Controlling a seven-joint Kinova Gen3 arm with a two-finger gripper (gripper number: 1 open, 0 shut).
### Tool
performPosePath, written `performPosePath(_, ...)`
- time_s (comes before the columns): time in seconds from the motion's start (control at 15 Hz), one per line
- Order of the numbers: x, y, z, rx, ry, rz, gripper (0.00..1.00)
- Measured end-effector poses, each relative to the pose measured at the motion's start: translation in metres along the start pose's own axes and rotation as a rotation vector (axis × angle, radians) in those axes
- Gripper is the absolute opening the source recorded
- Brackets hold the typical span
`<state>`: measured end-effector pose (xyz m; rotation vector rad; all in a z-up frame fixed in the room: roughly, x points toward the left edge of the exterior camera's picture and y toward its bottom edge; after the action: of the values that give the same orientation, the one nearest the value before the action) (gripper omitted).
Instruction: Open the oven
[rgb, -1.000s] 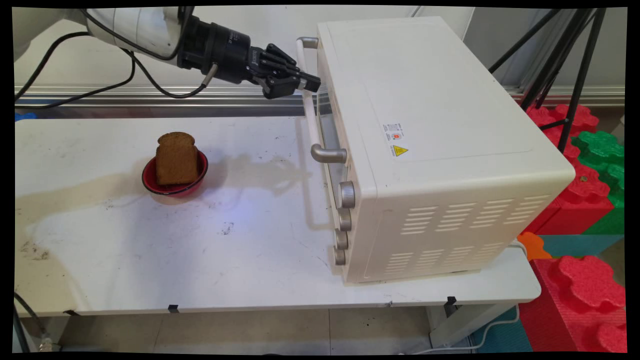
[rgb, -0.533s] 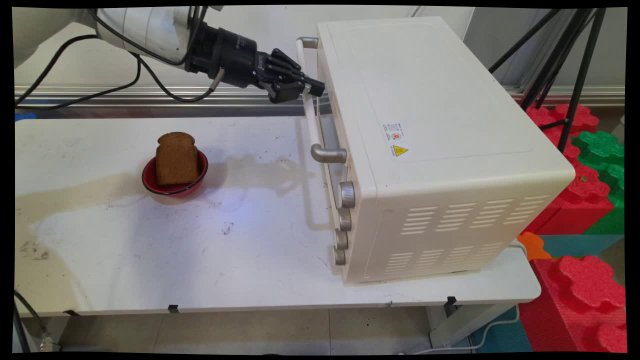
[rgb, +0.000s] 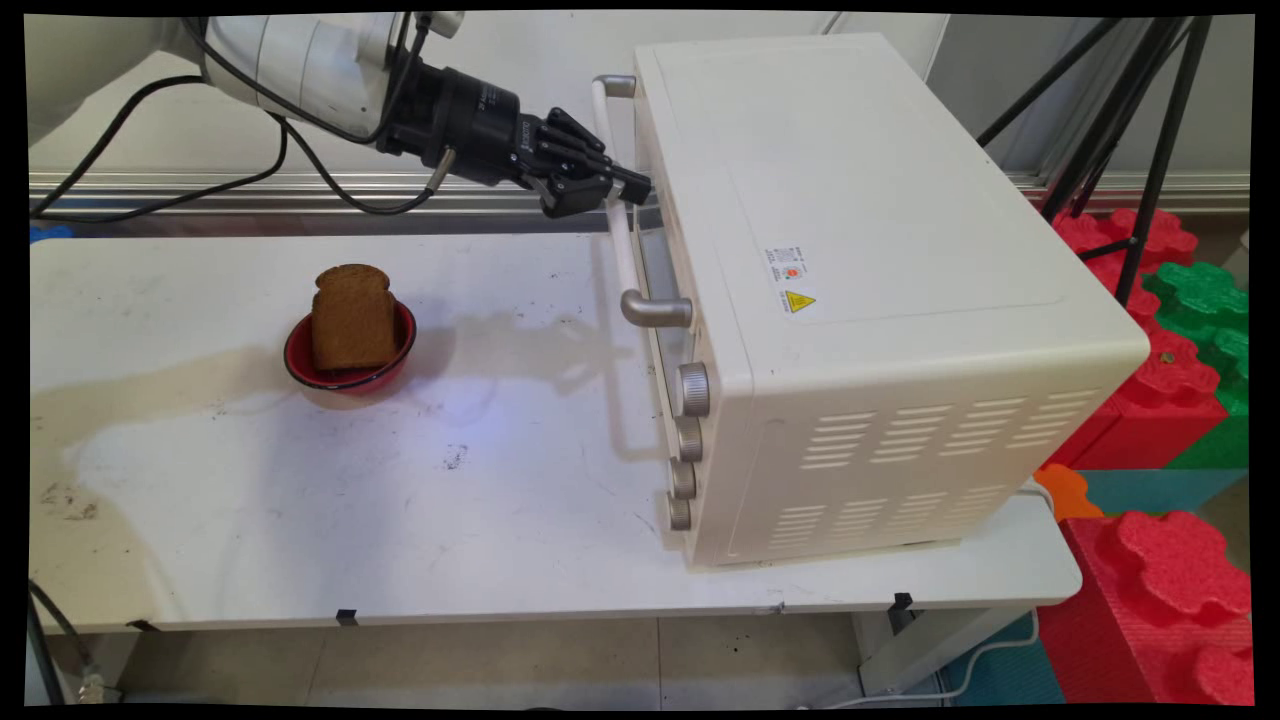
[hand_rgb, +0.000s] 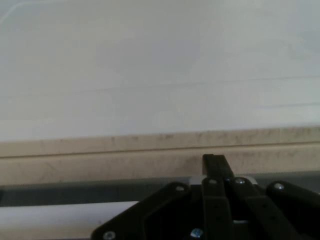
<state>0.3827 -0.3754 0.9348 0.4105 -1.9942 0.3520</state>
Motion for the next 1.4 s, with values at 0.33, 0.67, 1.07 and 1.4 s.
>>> performPosePath(0.33, -0.004, 0.001, -0.002, -0.002, -0.015, 0.005, 0.00)
performPosePath(0.67, -0.011, 0.001, -0.008, -0.006, -0.036, 0.014, 0.00)
performPosePath(1.07, -0.020, 0.000, -0.020, -0.008, -0.060, 0.019, 0.00)
performPosePath(1.4, -0.031, 0.000, -0.032, -0.009, -0.091, 0.018, 0.00)
